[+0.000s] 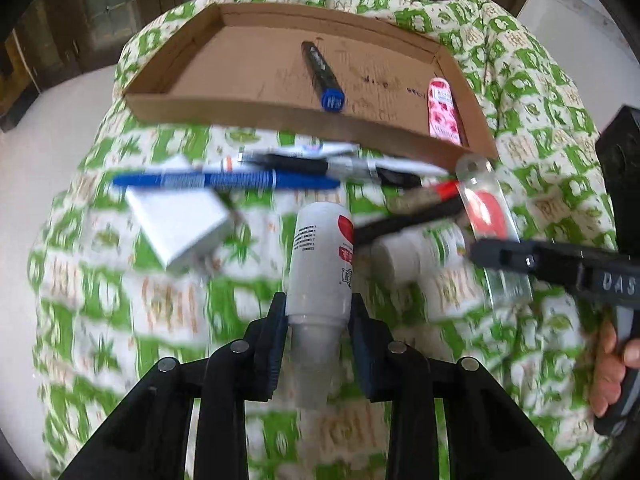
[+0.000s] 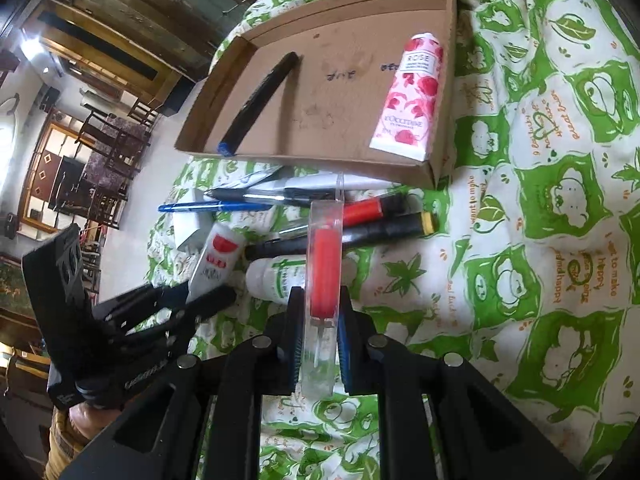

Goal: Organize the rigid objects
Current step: 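Grasp the white spray bottle with the left tool while the right holds the case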

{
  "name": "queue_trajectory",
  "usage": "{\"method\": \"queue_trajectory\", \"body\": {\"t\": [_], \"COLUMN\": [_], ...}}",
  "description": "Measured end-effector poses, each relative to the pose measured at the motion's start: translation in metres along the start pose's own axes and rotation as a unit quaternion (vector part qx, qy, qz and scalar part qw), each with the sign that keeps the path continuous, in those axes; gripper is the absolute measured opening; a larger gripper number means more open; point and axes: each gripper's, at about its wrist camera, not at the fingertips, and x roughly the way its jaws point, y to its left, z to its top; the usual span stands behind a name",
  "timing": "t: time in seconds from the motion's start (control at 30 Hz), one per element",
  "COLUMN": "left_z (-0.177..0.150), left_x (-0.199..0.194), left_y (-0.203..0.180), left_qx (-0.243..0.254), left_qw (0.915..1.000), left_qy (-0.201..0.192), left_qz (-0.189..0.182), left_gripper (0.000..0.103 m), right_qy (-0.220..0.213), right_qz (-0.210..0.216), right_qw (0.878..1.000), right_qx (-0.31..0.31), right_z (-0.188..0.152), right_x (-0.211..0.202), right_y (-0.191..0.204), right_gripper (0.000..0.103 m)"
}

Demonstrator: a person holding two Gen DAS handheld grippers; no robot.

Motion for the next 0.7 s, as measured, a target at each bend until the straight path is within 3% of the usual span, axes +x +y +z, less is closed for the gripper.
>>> {"method": "queue_trajectory", "body": {"t": [0.2, 0.23, 0.3, 0.37, 0.53, 0.57, 0.6, 0.7], "left_z": [-0.010, -0.008, -0.007, -0.005, -0.003, -0.002, 0.001, 0.003], "left_x": [0.005, 0.005, 0.004, 0.003, 0.002, 0.005, 0.008, 0.015], "left_y": [-0.004, -0.005, -0.004, -0.005, -0.001, -0.003, -0.006, -0.008], "left_qx": [0.002, 0.001, -0.003, -0.003, -0.002, 0.000, 0.002, 0.006], "left_qw": [0.9996, 0.9997, 0.9997, 0.9997, 0.9998, 0.9997, 0.9997, 0.9998], "left_qy": [0.011, 0.007, -0.002, -0.010, -0.014, -0.015, -0.013, -0.011], "left_qz": [0.024, 0.024, 0.022, 0.023, 0.014, 0.018, 0.020, 0.018], "left_gripper": [0.033, 0.037, 0.065, 0.069, 0.068, 0.062, 0.045, 0.032], "right_qy": [0.019, 0.021, 0.024, 0.026, 0.025, 0.023, 0.021, 0.016], "right_qz": [-0.015, -0.016, -0.015, -0.018, -0.024, -0.025, -0.025, -0.030], "right_qw": [0.999, 0.999, 0.999, 0.999, 0.999, 0.999, 0.999, 0.999], "right_qx": [-0.023, -0.024, -0.022, -0.020, -0.021, -0.022, -0.024, -0.030], "right_z": [-0.005, -0.005, -0.006, -0.006, -0.006, -0.006, -0.006, -0.006], "right_x": [0.013, 0.014, 0.016, 0.019, 0.020, 0.020, 0.020, 0.020], "right_y": [0.014, 0.015, 0.014, 0.013, 0.013, 0.014, 0.015, 0.018], "right_gripper": [0.014, 0.014, 0.014, 0.015, 0.015, 0.015, 0.015, 0.014]}}
